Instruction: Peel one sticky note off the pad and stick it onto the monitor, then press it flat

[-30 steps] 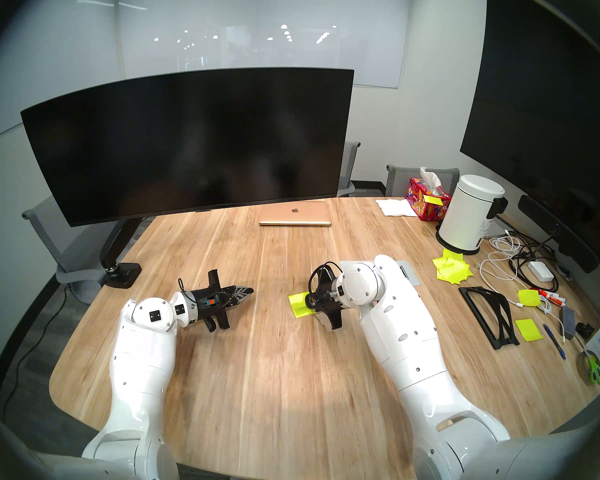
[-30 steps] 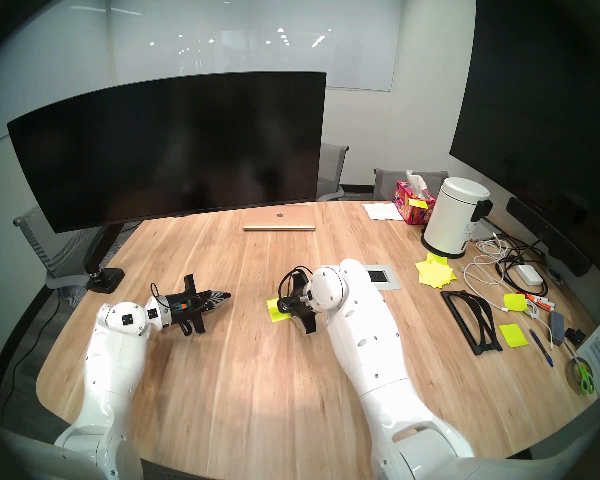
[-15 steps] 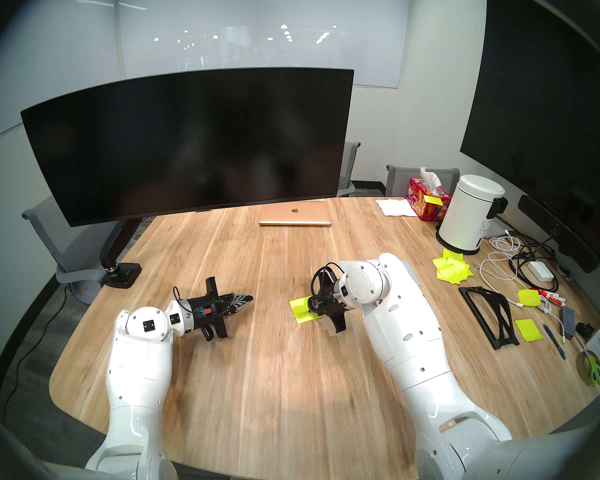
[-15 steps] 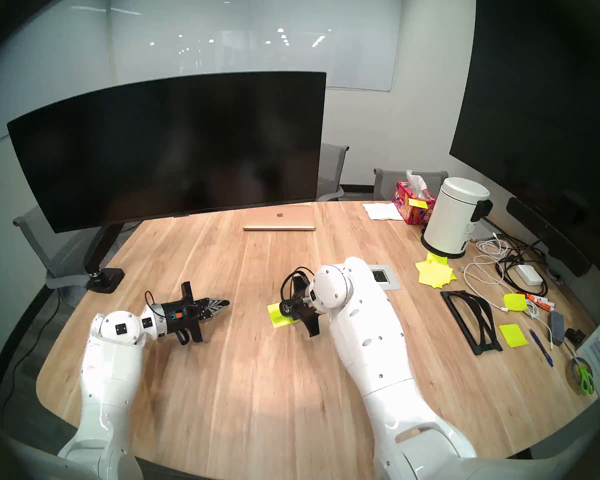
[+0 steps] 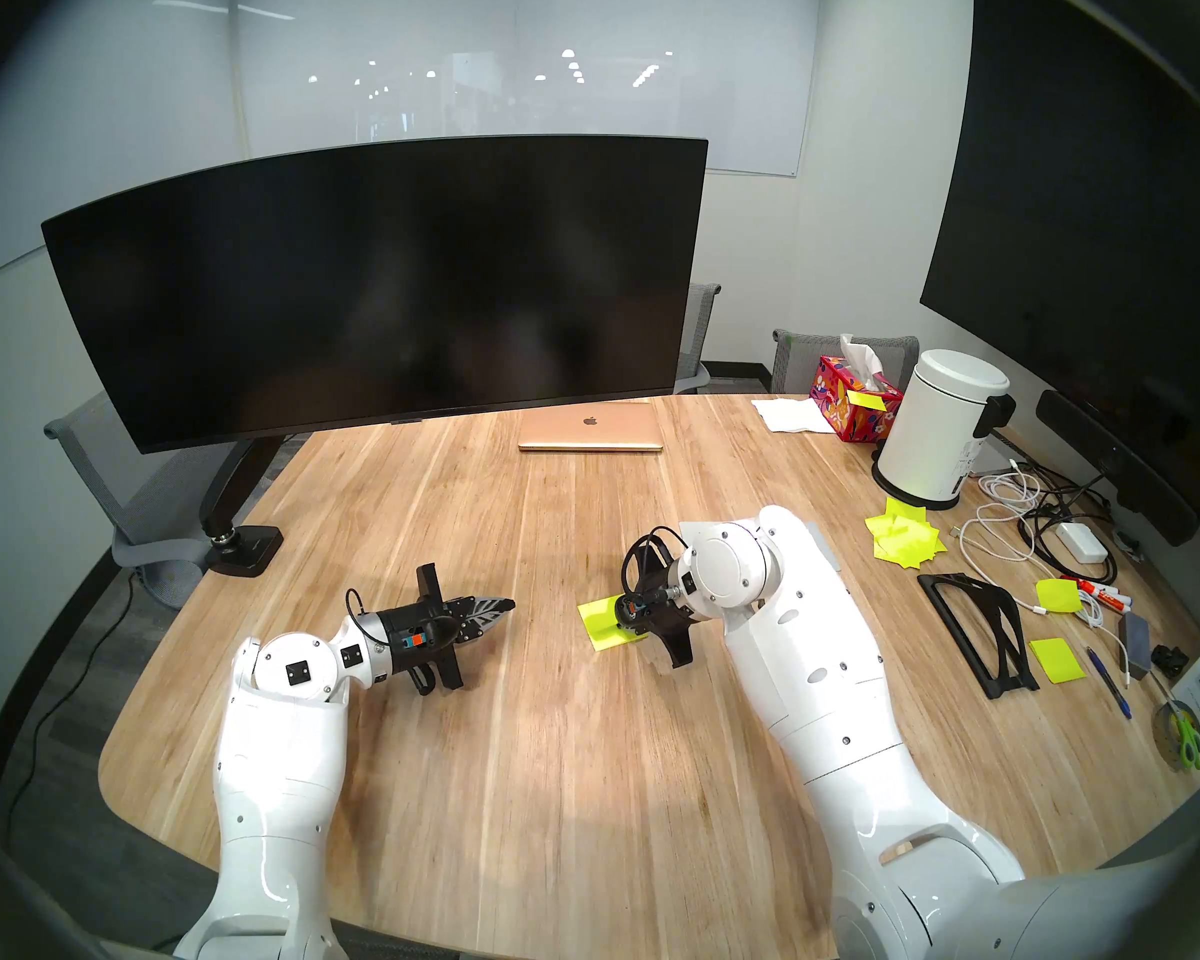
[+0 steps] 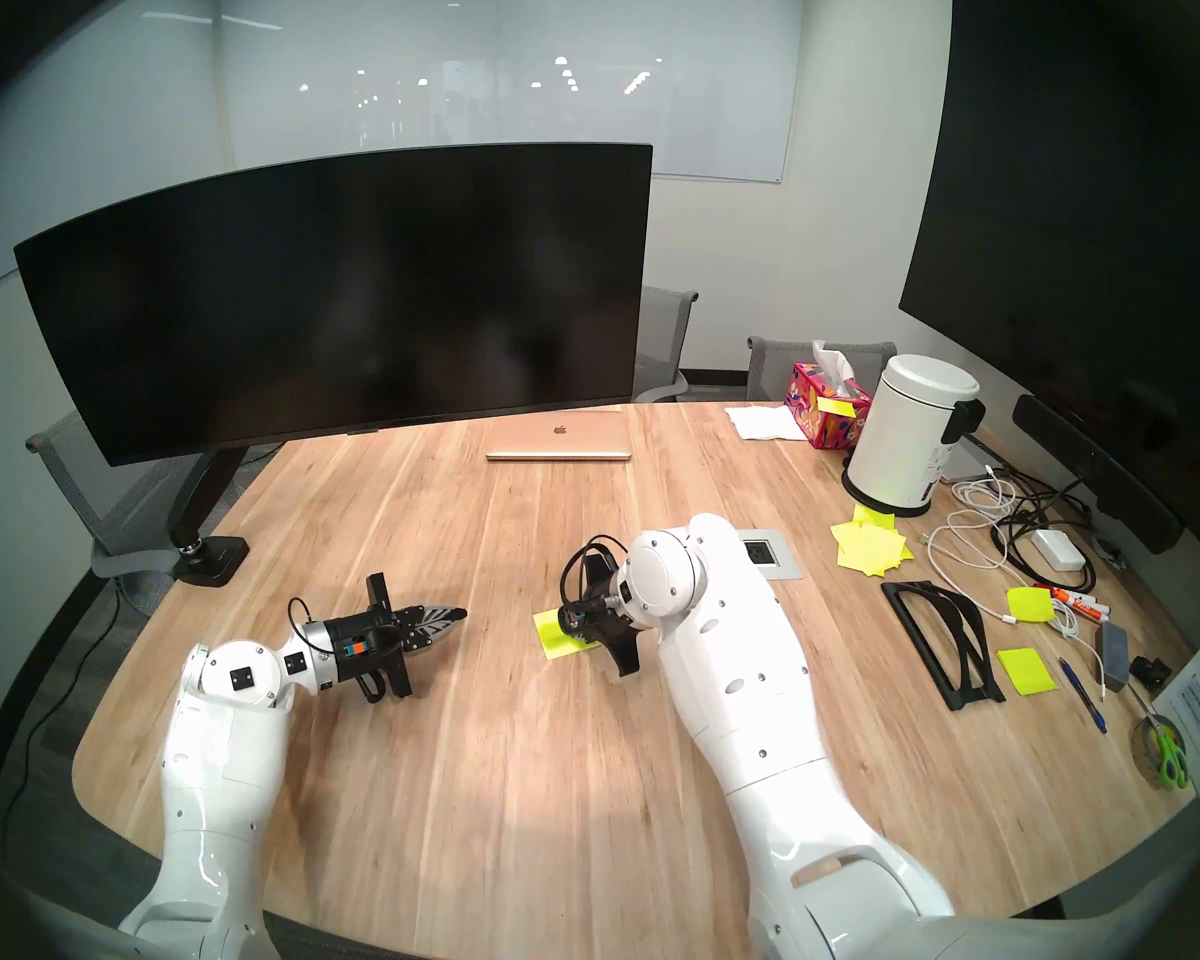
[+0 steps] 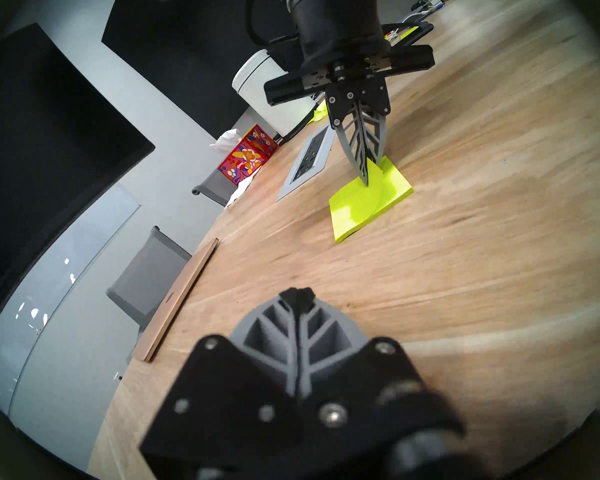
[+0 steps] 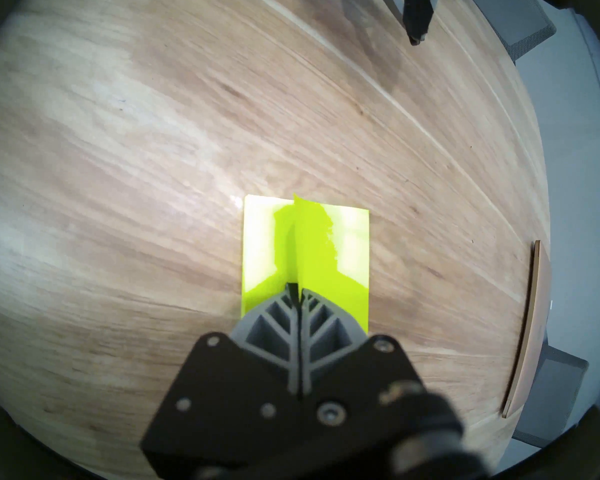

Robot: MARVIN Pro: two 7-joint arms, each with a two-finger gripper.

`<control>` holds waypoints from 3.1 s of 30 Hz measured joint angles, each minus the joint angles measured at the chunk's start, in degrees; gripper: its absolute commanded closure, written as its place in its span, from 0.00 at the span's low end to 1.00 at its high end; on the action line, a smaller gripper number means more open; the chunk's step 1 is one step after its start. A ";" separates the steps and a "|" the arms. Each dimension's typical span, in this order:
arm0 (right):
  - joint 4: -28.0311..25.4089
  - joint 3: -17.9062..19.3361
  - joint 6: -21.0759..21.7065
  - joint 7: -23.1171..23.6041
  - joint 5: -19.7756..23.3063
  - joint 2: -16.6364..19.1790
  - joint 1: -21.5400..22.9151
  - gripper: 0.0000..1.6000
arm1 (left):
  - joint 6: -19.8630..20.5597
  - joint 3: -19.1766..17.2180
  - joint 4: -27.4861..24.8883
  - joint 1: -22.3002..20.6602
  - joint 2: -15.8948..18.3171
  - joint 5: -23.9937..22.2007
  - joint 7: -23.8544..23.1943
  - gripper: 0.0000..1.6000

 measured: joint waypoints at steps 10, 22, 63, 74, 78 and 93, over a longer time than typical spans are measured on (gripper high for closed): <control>-1.42 -0.25 1.28 -0.01 0.02 -0.32 -1.24 1.00 | 0.24 3.81 -2.12 1.35 1.35 -1.80 -0.10 1.00; -2.31 -1.09 2.68 0.43 -0.08 -0.75 -1.86 1.00 | 2.02 6.74 -3.02 2.55 3.68 -3.75 -1.76 1.00; -2.10 -2.67 4.90 0.88 0.34 -1.91 -1.73 1.00 | 6.88 11.30 -4.78 2.74 5.64 -5.47 -4.79 1.00; -2.22 -2.83 5.38 0.91 0.57 -1.95 -1.79 1.00 | 6.49 11.87 -4.30 1.92 5.57 -5.33 -4.57 1.00; -2.37 -2.95 5.59 1.31 0.67 -1.96 -1.81 1.00 | 5.75 12.14 -4.18 1.91 5.72 -5.36 -4.69 1.00; -1.93 -3.54 5.96 0.45 0.74 -2.15 -1.75 1.00 | 3.20 13.55 -4.67 2.97 7.69 -5.87 -3.32 1.00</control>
